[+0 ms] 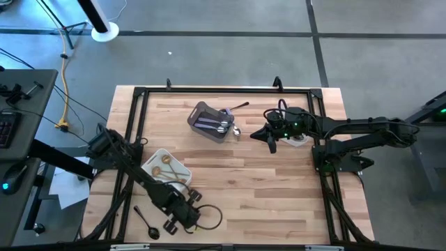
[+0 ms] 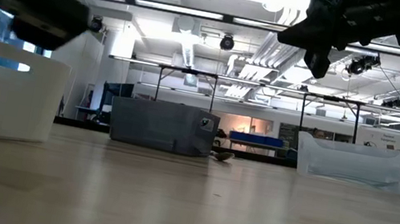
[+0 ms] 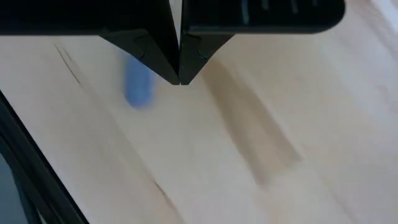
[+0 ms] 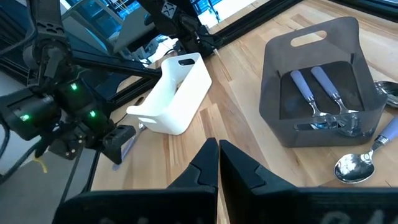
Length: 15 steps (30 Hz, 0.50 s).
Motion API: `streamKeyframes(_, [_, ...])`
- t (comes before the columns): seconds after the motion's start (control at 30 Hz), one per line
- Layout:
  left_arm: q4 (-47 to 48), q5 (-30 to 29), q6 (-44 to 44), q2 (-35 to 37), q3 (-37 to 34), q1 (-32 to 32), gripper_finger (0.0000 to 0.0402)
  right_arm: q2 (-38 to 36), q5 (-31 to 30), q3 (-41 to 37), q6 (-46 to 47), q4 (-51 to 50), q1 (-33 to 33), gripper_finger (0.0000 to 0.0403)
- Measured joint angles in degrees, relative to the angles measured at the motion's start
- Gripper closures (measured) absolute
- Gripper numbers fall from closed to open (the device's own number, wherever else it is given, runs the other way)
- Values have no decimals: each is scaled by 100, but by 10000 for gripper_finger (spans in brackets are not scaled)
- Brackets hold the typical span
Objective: Sort silverware by color (type)
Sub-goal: Put the bottom purple spoon into the black bin
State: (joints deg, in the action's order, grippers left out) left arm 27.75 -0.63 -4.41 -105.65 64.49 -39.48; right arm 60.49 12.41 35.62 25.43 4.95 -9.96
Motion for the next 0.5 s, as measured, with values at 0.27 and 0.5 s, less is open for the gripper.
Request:
streamKeyframes(0.27, [52, -151, 172, 11, 332, 420, 402, 0, 22, 0, -40, -65, 42, 403])
streamKeyframes(0.5, [863, -159, 208, 98, 392, 74, 402, 0, 28, 0, -147, -354, 227, 403])
